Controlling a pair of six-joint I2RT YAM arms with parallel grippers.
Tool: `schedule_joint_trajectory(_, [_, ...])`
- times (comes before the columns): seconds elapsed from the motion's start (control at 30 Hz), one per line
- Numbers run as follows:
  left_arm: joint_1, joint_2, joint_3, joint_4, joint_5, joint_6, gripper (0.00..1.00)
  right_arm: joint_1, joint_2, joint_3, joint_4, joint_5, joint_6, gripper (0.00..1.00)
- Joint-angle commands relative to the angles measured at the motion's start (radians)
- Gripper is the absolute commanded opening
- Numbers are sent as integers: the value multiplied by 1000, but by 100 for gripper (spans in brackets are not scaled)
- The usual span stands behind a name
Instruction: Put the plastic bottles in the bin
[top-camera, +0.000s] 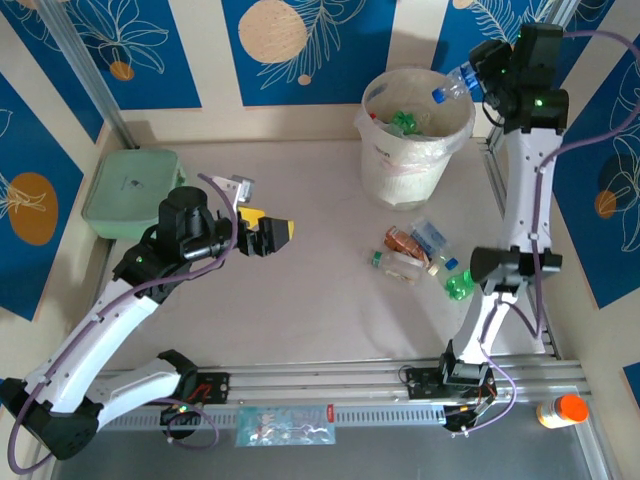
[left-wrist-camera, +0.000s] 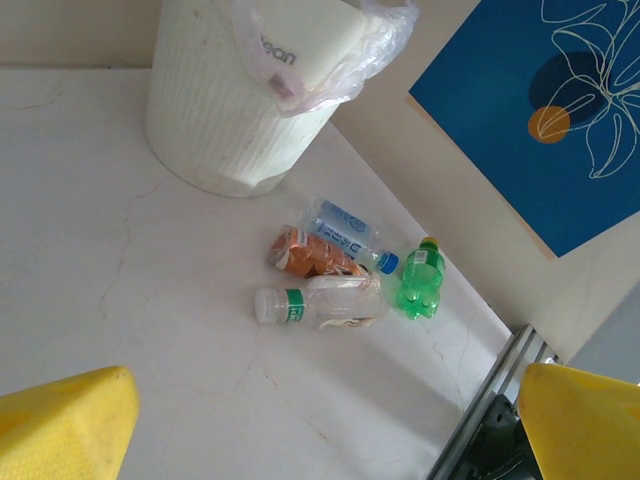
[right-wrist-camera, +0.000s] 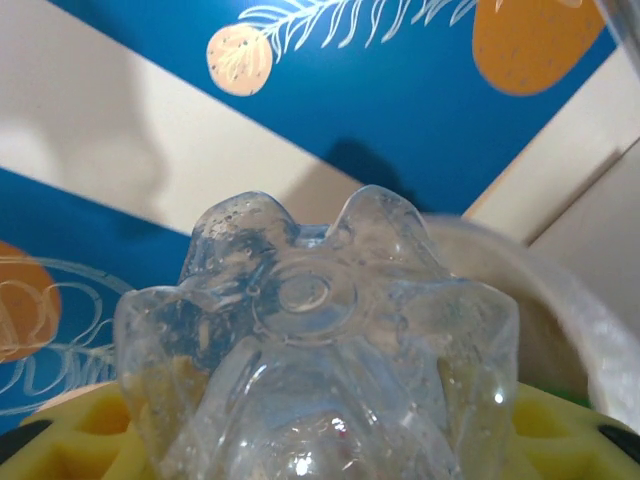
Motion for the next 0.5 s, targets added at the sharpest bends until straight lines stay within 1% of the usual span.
schedule_joint_trajectory(0.0, [13,-7,21,-7,14,20,97,14,114,172,-167,101,-117,37])
schedule_joint_trajectory(0.07, [13,-2,25,-8,16,22,97,30,126,162,-144,150,-159,37])
schedule_joint_trajectory(0.2, [13,10,35,-16,17,28,97,74,91,17,-23,243,-281,38])
schedule_joint_trajectory(0.37, [13,18,41,-13,17,31,97,133,142,21,-17,347,-396,39])
schedule_joint_trajectory(0.47, [13,22,41,-9,20,27,97,149,168,13,-19,387,-415,42])
